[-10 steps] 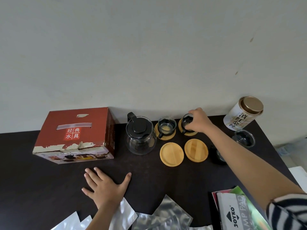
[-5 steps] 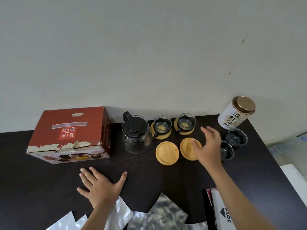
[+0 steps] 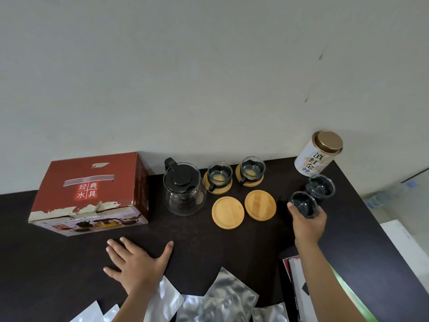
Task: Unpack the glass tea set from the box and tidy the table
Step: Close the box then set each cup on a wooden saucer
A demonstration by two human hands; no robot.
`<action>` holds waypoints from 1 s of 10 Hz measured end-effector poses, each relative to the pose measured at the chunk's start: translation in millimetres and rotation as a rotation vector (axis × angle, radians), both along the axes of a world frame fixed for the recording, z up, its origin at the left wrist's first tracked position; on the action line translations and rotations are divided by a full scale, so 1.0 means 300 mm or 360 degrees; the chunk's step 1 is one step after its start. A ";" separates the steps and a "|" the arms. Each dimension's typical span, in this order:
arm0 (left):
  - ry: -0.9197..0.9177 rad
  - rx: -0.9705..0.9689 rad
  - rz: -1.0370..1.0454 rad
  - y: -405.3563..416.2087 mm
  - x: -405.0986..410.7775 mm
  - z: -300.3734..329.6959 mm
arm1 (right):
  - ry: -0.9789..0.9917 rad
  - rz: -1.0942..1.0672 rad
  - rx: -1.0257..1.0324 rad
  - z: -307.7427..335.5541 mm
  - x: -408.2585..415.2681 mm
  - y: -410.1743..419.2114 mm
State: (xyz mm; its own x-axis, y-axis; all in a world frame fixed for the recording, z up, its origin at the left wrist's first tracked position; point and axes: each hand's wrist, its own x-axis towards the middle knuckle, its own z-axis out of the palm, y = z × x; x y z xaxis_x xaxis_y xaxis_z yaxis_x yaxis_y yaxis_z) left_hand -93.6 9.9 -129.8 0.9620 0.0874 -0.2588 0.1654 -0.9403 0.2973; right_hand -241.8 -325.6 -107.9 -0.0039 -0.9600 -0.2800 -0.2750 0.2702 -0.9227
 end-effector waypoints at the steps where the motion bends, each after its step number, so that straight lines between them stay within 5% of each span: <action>1: 0.0008 0.0001 -0.0003 0.002 0.002 -0.002 | -0.0031 -0.0085 -0.0034 0.018 0.009 0.018; 2: 0.0002 0.0001 -0.0006 0.004 0.002 -0.005 | -0.0077 -0.0036 -0.0114 0.032 0.013 0.056; 6: 0.0016 0.0008 -0.0015 0.006 0.001 -0.002 | 0.0008 0.1262 -0.0329 0.033 0.152 0.226; 10: 0.0013 0.0001 -0.0012 0.006 0.002 0.001 | 0.0100 0.1521 -0.0092 -0.027 0.196 0.246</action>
State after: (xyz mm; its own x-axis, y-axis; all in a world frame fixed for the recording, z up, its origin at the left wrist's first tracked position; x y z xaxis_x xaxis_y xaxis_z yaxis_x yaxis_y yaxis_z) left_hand -93.1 11.7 -129.6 0.9604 0.0804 -0.2669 0.1609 -0.9418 0.2952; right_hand -182.9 -251.8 -115.9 0.7746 -0.5773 -0.2584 -0.4053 -0.1394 -0.9035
